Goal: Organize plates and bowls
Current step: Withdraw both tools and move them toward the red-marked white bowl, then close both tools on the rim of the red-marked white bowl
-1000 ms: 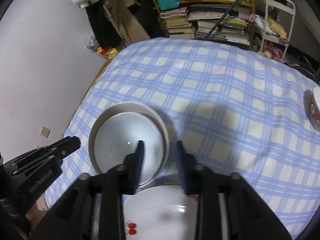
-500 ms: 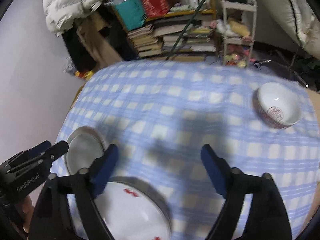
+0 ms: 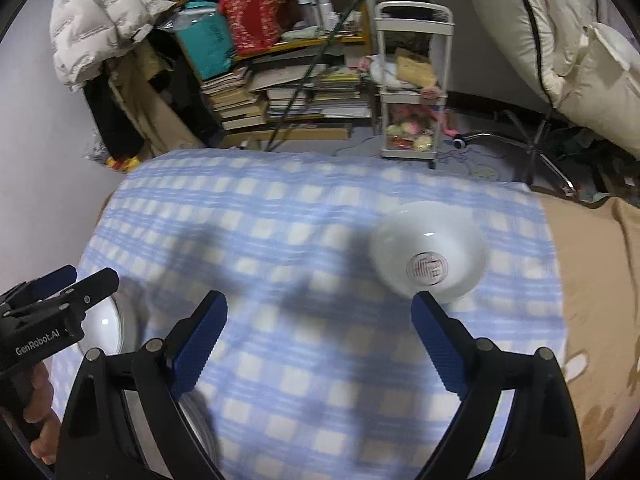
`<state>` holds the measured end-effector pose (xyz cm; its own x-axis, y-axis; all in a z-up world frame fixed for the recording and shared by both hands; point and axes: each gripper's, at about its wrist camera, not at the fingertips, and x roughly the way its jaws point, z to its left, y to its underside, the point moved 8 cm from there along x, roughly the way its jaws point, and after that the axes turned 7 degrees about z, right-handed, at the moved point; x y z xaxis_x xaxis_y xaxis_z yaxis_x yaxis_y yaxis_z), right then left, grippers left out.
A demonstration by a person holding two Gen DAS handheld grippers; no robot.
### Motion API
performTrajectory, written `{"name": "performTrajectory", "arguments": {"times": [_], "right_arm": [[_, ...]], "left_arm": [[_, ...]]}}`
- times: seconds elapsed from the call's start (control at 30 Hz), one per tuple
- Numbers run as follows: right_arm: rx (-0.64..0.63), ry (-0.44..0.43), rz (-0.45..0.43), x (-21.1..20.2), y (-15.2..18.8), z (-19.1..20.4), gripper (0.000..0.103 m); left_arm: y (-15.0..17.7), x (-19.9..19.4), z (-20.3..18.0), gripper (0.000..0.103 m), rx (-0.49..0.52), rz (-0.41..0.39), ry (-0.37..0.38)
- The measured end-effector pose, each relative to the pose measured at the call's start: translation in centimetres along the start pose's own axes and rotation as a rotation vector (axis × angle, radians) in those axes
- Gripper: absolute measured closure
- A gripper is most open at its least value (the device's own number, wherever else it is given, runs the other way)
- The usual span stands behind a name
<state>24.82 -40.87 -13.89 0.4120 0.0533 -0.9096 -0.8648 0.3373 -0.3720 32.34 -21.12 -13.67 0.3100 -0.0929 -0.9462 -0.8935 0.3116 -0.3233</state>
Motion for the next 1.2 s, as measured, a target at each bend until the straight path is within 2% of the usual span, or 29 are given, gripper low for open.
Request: {"name": "performTrajectory", "arguments": {"times": [0.27,0.57,0.73,0.83,1.03,1.1,1.13,1.2], "right_arm": [[0.062,0.054,0.022,1.8,-1.5,-6.0,0.005],[0.109,0.073,0.071,4.4,-1.9,-10.7,0.006],[0.135,0.069,0.108,6.4,-1.3,-12.7,0.011],[0.145,0.059,0.127,7.3,-1.2,-13.7,0.017],[0.172,0.005,0.167,9.1,-1.0,-14.4,0.039],[0.186,-0.014,0.185,9.8,-0.9,-14.4,0.05],[0.192,-0.019,0.193,10.1,-0.8,-14.3,0.052],[0.195,-0.028,0.201,10.5,-0.7,-14.2,0.06]], "left_arm": [[-2.6,3.0,-7.4,0.02,0.086,0.019,0.081],[-3.8,7.1,-13.9,0.02,0.127,0.086,0.108],[-3.6,8.7,-16.4,0.02,0.154,0.109,0.099],[-3.7,9.4,-17.5,0.02,0.168,0.12,0.093],[-3.6,11.0,-19.0,0.023,0.176,0.147,0.094],[-3.2,11.5,-19.6,0.034,0.182,0.166,0.109],[-3.0,11.7,-19.8,0.037,0.184,0.176,0.117],[-2.6,12.0,-20.2,0.05,0.186,0.193,0.139]]}}
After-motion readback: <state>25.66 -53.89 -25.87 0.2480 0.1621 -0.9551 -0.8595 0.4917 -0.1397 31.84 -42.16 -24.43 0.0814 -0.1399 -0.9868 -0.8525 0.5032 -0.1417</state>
